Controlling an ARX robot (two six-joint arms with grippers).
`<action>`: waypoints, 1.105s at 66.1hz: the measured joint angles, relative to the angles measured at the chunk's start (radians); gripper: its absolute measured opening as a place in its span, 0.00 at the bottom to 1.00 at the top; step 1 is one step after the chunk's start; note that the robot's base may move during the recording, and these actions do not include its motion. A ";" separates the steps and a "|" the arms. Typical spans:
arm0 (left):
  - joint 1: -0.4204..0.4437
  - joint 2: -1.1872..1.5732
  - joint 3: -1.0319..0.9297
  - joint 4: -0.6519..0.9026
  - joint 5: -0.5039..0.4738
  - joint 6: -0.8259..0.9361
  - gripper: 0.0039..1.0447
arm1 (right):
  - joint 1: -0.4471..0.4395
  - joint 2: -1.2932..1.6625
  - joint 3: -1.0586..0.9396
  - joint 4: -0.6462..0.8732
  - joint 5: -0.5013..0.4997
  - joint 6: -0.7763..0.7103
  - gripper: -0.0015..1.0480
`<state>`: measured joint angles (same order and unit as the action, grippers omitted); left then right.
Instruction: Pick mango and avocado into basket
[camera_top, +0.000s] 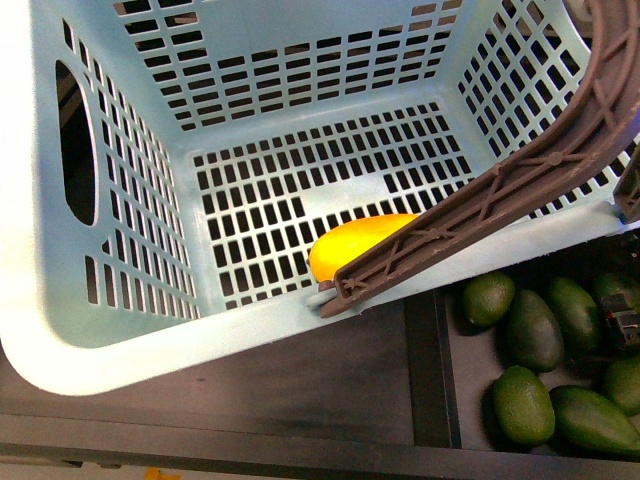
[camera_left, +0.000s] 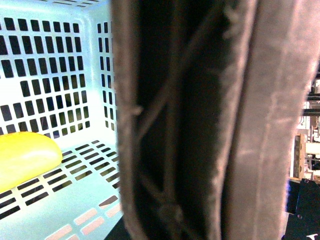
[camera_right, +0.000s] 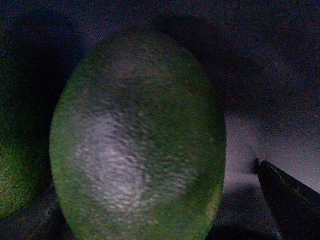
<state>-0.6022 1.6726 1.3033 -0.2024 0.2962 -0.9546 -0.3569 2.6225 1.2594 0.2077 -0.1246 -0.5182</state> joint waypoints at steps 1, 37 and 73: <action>0.000 0.000 0.000 0.000 0.000 0.000 0.13 | 0.000 0.001 0.000 0.000 0.000 0.003 0.92; 0.000 0.000 0.000 0.000 0.000 0.000 0.13 | -0.016 0.000 -0.019 0.016 -0.008 0.049 0.49; 0.000 0.000 0.000 0.000 0.000 0.000 0.13 | -0.152 -0.415 -0.335 0.158 -0.156 0.166 0.46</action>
<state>-0.6022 1.6726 1.3029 -0.2024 0.2958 -0.9543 -0.5087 2.2078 0.9249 0.3653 -0.2810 -0.3527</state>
